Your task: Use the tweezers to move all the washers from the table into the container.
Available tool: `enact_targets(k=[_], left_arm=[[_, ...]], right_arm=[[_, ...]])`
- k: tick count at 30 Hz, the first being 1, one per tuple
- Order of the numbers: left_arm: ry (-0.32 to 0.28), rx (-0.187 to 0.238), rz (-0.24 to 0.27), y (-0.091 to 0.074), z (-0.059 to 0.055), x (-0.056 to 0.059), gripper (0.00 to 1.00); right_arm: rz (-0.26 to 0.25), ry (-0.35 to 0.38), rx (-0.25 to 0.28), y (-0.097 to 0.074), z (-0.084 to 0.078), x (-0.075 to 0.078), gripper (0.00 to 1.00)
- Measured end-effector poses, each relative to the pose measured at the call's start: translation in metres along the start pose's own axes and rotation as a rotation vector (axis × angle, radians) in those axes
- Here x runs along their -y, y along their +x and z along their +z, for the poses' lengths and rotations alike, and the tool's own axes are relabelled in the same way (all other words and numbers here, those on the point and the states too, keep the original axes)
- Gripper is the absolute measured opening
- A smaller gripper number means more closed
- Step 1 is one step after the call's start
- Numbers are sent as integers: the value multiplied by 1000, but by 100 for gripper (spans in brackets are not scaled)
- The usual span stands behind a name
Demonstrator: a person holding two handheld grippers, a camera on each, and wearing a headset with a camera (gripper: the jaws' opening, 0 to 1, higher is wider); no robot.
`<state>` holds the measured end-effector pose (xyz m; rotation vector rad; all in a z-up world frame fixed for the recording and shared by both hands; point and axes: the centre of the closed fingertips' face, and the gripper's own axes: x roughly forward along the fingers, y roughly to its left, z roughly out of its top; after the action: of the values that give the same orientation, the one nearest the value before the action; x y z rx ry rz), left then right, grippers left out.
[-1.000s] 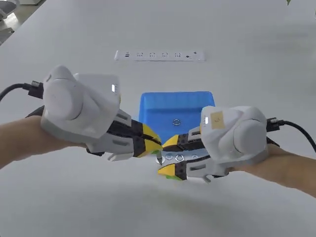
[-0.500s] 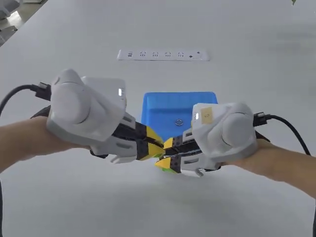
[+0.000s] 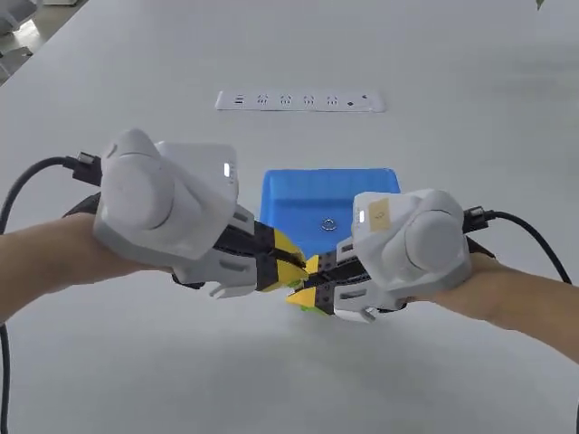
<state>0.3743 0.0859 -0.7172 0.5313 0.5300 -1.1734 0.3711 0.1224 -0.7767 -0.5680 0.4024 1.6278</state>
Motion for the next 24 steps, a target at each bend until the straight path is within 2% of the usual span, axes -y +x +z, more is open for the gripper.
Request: enact_targets(k=[2, 10, 15, 18, 20, 24], left_arm=[[-36, 3, -8, 1, 1, 0, 7], [-56, -8, -24, 0, -1, 0, 8], [-95, 5, -25, -3, 1, 0, 9], [-106, 5, -25, -4, 0, 0, 13], [-103, 25, -25, -7, 3, -1, 17], [-98, 24, -23, -11, 6, -3, 18]], right_arm=[[2, -10, -2, 0, 0, -1, 9], [-4, -18, -10, 1, 1, -1, 9], [-7, -22, -17, 1, 0, -2, 9], [-12, -23, -20, 0, 1, -1, 9], [-14, -16, -16, -1, 3, -1, 9], [-21, -16, -13, -2, 7, -2, 9]])
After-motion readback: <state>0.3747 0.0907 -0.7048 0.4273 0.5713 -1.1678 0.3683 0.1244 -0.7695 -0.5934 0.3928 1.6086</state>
